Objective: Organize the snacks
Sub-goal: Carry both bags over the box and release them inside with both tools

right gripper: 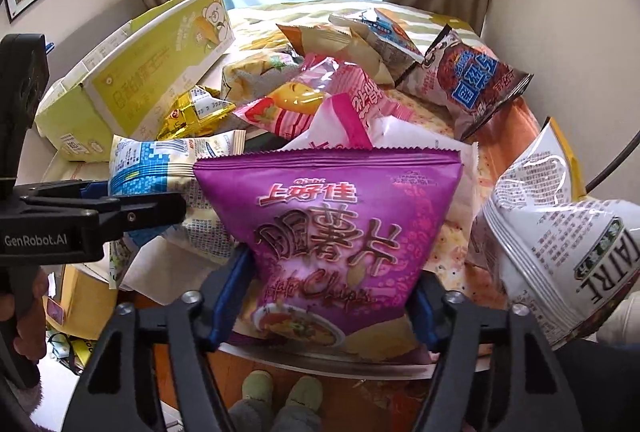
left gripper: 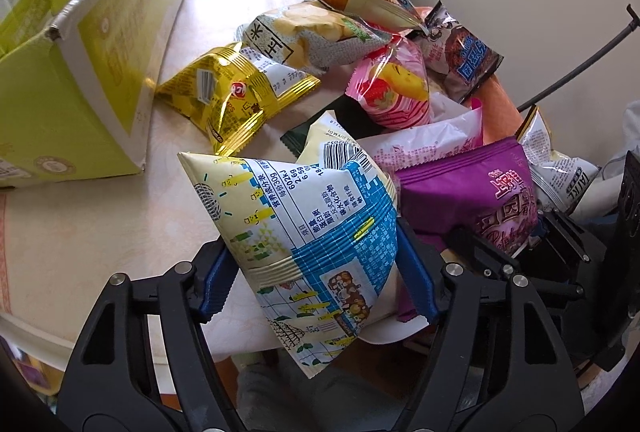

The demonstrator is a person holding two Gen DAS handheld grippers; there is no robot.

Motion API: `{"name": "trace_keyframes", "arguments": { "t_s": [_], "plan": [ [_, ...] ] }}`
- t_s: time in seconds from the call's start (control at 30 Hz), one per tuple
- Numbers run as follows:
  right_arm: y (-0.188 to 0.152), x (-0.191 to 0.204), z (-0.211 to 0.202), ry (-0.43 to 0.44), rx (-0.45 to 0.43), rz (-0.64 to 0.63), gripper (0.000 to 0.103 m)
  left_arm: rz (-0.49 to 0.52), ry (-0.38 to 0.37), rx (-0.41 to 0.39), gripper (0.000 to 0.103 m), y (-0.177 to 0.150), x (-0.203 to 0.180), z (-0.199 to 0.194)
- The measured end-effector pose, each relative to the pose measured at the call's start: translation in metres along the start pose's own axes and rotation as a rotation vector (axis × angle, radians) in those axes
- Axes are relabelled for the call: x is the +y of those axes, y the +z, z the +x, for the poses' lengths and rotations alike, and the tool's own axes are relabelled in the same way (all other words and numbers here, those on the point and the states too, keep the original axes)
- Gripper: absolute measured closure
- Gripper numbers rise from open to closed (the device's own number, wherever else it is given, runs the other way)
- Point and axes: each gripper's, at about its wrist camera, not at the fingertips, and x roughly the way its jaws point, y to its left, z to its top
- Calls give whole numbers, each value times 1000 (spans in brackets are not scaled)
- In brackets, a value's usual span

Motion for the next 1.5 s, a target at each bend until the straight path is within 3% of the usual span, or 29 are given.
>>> {"name": "trace_keyframes", "arguments": {
  "t_s": [0.37,0.67,0.97,1.23,1.5],
  "plan": [
    [19,1,-36,1,-64,-9,46,-29,31,-75,34,1,-2,-47],
    [65,19,-76,18,-141,-88,46,-46,62,-228,34,27,3,-116],
    [132,76,-83,67,-190,-116,46,-80,104,-332,34,76,71,-174],
    [182,149,-54,108,-146,-50,46,-101,152,-299,34,119,167,-188],
    [212,206,-15,85,-80,-2,45,-68,158,-167,34,146,239,-157]
  ]
}}
